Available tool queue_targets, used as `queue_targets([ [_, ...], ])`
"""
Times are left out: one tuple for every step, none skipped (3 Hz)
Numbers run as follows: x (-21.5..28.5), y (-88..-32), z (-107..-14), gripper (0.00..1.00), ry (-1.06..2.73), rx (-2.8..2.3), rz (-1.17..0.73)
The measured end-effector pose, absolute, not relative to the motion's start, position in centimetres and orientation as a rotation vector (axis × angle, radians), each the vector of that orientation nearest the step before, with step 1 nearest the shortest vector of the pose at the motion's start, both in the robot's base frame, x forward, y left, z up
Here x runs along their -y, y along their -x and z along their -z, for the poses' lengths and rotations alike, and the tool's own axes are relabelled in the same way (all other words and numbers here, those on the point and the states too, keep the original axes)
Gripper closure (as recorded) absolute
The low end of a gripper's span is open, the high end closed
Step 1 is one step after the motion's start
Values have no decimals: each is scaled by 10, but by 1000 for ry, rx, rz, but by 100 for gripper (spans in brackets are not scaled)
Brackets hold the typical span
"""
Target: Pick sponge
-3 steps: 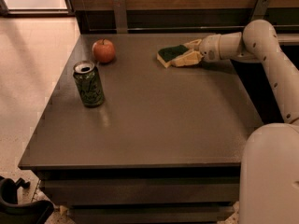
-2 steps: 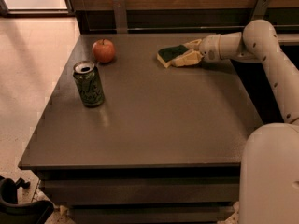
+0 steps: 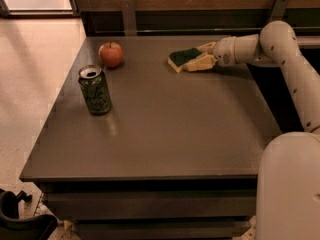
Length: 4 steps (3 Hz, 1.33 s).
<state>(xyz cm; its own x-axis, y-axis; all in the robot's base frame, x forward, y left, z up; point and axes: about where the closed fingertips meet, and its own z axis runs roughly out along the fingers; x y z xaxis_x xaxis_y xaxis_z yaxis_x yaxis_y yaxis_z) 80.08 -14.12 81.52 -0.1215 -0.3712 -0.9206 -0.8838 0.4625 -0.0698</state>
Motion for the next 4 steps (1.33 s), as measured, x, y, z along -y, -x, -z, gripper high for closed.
queue_targets([
  [141,-801,-815,100,1087,-1705,-637],
  [141,-801,-815,100,1087,-1705,-637],
  [144,-794,-847,100,1064,-1708,-576],
  [132,-779,-899,100,1073,-1672,-515],
])
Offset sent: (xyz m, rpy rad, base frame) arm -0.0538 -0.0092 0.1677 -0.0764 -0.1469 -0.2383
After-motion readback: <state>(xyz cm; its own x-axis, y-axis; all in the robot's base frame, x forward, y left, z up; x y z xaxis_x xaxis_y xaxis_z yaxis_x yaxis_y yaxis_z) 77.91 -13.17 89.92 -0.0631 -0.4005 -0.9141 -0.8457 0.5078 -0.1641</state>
